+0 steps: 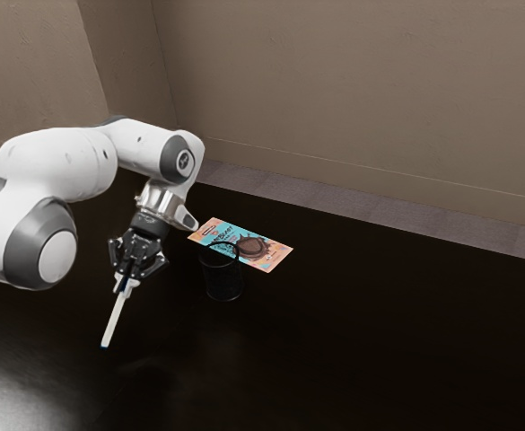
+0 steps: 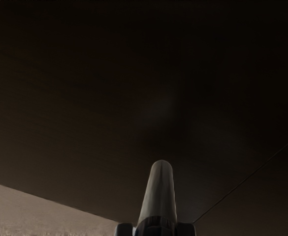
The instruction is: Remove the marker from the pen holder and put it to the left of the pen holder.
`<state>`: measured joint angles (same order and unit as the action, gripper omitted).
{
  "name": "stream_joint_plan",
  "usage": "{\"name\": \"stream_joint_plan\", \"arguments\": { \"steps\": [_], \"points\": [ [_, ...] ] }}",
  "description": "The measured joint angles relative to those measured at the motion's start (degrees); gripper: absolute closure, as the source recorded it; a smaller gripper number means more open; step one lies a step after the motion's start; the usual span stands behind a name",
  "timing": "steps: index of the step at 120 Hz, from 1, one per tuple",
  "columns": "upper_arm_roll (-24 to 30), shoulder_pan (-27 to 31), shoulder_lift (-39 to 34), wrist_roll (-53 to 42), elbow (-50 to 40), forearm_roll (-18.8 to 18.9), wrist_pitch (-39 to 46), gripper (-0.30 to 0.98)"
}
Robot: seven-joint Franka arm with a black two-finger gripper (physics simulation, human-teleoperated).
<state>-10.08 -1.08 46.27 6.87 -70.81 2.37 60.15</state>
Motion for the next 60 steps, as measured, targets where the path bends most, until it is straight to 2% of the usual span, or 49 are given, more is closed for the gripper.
{"name": "stream_joint_plan", "arguments": {
  "steps": [8,27,41,49,60],
  "points": [
    [0.07,0.12,0.55,0.16,0.10,-0.05,-0.02,0.77],
    [0.23,0.19,0.71,0.74,0.56,-0.79,-0.25,0.41],
    [0.24,0.18,-0.06,1.05,0.69,-1.88,0.84,0.24],
    [0.72,0.08,-6.32,0.73,0.57,-3.32,2.80,0.17],
    [5.06,-0.02,-20.67,0.62,0.70,-3.52,6.04,0.11]
  ]
}}
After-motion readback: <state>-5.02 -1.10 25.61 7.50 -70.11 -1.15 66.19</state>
